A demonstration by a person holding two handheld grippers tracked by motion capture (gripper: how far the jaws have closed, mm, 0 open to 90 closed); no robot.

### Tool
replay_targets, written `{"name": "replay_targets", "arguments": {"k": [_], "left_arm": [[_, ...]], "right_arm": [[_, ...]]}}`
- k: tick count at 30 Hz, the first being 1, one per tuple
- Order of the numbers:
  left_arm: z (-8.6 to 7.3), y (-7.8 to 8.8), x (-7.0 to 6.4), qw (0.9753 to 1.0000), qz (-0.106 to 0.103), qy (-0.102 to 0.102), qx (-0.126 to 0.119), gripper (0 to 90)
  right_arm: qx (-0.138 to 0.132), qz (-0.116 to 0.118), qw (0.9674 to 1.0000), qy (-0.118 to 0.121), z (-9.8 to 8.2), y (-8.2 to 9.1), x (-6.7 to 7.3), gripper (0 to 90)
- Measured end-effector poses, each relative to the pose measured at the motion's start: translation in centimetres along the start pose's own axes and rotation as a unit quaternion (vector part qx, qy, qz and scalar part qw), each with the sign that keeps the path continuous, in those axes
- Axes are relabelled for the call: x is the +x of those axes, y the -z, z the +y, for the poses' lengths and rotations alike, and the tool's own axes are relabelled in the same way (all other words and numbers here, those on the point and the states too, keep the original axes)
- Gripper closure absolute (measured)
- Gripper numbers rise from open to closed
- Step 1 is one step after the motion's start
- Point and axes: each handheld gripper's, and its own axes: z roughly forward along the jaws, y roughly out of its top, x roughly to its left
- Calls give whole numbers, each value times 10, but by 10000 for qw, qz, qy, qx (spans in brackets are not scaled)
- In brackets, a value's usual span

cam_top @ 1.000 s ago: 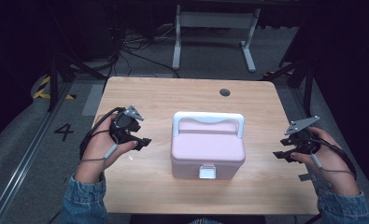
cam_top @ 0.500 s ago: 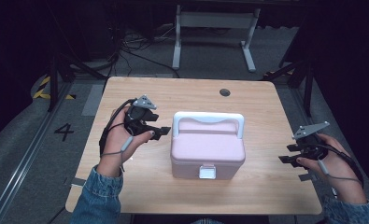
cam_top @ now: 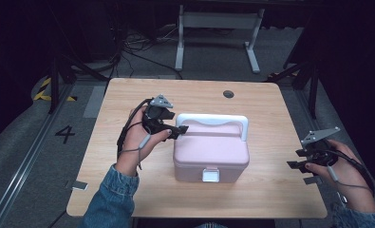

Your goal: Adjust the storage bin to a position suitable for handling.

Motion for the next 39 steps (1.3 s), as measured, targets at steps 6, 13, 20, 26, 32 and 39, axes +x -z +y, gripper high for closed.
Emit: {"name": "replay_targets", "arguments": {"k": [6,13,20,26,32,39], "left_arm": [[0,-6,-2,10000,18,-87,-14,353],[2,-11,1,9998,-154,-150,-10,456],[9,-18,-2,9992,-185,-315,-131,519],[11,-13,-6,9986,-286,-367,-266,661],[14,-9,-8,9982,-304,-475,-207,685],[18,-4,-12,9980,-277,-518,-216,683]], "right_arm": [[8,53,10000,-40,1,-2,0,423],[7,107,9999,-80,1,-4,0,424],[14,135,9998,-116,1,-6,0,424],[-10,153,9997,-163,1,-7,-2,425],[-24,227,9996,-162,3,-9,0,425],[-33,271,9994,-189,3,-9,-1,426]]}}
